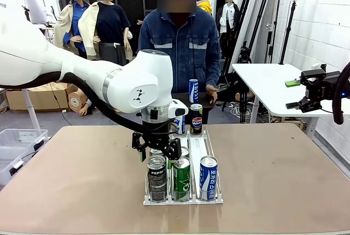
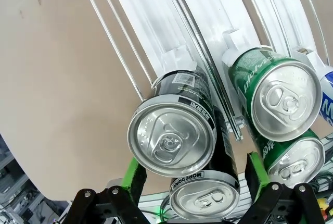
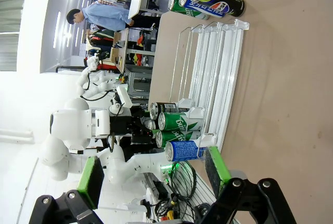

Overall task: Retrieve and hand over the desired beverage to the person.
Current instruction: Pick up another can of the same type that the person held from the Automatic Can Dispenser.

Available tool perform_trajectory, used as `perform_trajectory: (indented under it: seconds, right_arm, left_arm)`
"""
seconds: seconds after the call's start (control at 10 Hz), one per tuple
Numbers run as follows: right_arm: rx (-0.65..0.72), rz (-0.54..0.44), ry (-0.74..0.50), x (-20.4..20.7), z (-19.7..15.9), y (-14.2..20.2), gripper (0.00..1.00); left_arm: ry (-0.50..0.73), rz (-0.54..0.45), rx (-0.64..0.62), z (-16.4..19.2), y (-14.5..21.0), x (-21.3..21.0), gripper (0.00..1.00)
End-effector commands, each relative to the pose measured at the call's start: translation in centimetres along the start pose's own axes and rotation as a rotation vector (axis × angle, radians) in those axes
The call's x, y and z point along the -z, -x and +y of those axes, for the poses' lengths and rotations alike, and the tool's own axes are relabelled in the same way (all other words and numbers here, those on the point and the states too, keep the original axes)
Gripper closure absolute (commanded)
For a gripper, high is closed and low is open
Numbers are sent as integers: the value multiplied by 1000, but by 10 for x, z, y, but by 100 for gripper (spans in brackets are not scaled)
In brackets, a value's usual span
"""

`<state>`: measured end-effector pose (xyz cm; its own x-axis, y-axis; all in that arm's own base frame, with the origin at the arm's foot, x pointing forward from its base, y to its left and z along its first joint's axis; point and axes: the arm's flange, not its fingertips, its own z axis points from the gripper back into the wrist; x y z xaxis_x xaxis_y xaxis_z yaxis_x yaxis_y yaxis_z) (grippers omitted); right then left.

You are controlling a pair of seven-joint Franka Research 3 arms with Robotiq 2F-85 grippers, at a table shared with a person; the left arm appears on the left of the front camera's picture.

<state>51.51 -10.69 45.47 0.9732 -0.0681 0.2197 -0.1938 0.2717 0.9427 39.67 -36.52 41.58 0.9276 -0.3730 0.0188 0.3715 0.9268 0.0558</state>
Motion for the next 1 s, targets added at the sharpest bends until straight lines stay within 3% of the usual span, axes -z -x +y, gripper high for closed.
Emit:
perform_trajectory:
  seconds: [0.0,0.1,0.2,0.6,0.9]
  right_arm:
    - [7,-4,4,1,0,1,0]
    - [7,-4,4,1,0,1,0]
    - [7,-4,4,1,0,1,0]
    - [7,-4,4,1,0,1,0]
    - [7,-4,4,1,0,1,0]
  left_arm:
    - [-5,-31,-50,-5,12,4,0]
    - [1,-36,-58,-4,19,3,0]
    - [9,-41,-53,-3,24,2,7]
    - [36,-18,-68,1,31,3,50]
    - [6,-44,-47,4,30,5,100]
